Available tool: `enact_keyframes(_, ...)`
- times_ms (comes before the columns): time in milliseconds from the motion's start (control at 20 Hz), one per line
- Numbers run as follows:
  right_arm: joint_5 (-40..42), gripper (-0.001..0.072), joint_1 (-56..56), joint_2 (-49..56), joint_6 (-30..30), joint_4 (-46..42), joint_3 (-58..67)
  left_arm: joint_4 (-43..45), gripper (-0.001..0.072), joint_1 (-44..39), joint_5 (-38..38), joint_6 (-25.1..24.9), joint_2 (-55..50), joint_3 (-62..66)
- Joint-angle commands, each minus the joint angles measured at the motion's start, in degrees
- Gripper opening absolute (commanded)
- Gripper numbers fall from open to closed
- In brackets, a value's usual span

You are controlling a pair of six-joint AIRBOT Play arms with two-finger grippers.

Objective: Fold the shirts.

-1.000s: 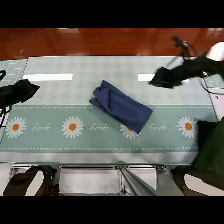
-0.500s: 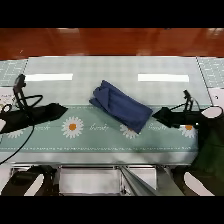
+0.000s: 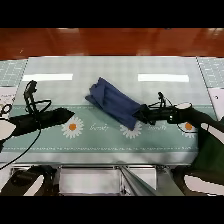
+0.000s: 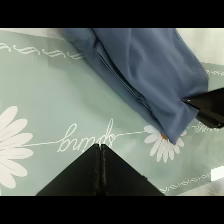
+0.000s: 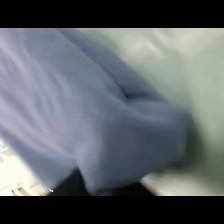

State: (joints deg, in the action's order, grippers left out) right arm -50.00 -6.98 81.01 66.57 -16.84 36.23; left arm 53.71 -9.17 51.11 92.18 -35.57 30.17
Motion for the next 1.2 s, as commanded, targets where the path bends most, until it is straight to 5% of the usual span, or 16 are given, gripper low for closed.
enact_keyframes(0, -2.7, 0.0034, -3.8, 2.0, -2.2, 1.0, 9.7, 0.0, 0.0016, -0.2, -0.2, 0.1, 0.0, -0.1)
enact_keyframes(350, -8.5, 0.0033, -4.2, 2.0, 15.6, -22.1, 38.2, 0.0, 0.0016, -0.2, -1.9, 0.1, 0.0, -0.1)
enact_keyframes(550, -19.4, 0.0033, -2.4, 2.0, 24.3, -38.7, 56.6, 0.0, 0.0016, -0.2, -1.9, 0.1, 0.0, -0.1)
enact_keyframes(800, -34.1, 0.0033, 10.1, 1.4, 25.4, -40.4, 70.7, 0.0, 0.0016, -0.2, -1.9, 0.1, 0.0, -0.1)
enact_keyframes(1150, -42.9, 0.0033, 38.3, -3.1, 25.7, -38.2, 74.1, 0.0, 0.0016, 0.0, -2.8, 0.1, 0.0, -0.1)
